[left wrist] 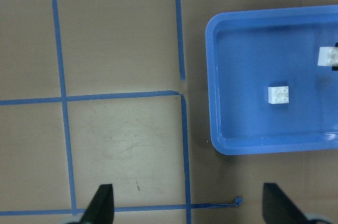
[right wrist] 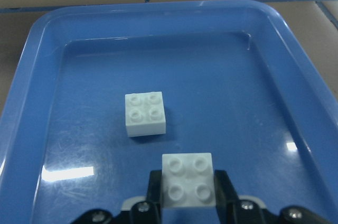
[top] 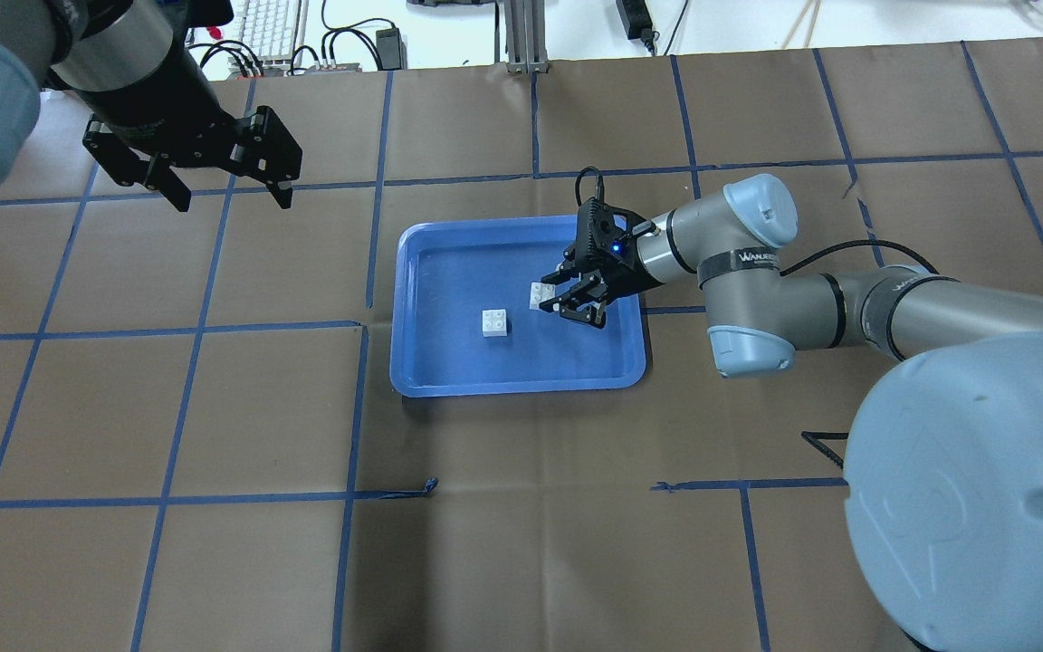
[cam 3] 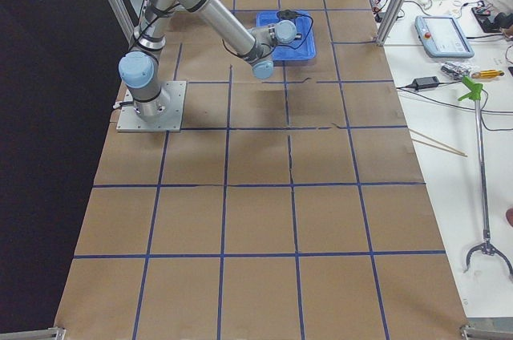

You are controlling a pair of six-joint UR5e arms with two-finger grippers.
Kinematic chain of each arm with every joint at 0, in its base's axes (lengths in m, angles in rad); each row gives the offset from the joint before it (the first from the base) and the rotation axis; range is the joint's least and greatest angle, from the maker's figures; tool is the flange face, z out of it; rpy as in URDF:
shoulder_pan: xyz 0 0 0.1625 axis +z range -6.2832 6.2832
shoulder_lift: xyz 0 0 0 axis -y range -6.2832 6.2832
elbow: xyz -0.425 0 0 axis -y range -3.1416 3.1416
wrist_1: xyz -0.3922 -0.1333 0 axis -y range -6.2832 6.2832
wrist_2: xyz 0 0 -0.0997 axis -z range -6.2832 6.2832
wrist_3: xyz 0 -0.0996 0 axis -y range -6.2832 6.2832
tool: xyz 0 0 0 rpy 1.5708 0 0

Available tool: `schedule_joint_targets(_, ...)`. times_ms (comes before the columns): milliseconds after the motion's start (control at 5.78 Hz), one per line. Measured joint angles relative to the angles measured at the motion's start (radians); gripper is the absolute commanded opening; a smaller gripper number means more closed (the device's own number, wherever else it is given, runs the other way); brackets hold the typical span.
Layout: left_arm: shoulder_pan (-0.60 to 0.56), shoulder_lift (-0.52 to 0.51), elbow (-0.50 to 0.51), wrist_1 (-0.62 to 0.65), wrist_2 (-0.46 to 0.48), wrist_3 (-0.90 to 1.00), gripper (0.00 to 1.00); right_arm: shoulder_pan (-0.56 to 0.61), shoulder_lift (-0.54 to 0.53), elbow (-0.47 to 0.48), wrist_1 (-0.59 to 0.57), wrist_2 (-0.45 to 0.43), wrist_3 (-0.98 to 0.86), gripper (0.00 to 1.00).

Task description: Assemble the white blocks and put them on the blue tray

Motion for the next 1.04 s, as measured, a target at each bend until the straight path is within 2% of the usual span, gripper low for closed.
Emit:
schedule_joint_targets(346, -0.001, 0.007, -0.003, 0.0, 0.001, -0.002, 0.99, 0.043, -0.001, 0.007, -0.028, -0.017, 0.06, 0.2)
schedule_joint_targets(692, -0.001, 0.015, -0.003, 0.0, 0.002, -0.002, 0.99, 0.069, 0.0, -0.013, -0.038, -0.106, 0.117, 0.2)
schedule_joint_targets(1038, 0.0, 0.016, -0.002, 0.001, 0.002, -0.002, 0.99, 0.092, -0.001, -0.018, -0.04, -0.146, 0.139, 0.2)
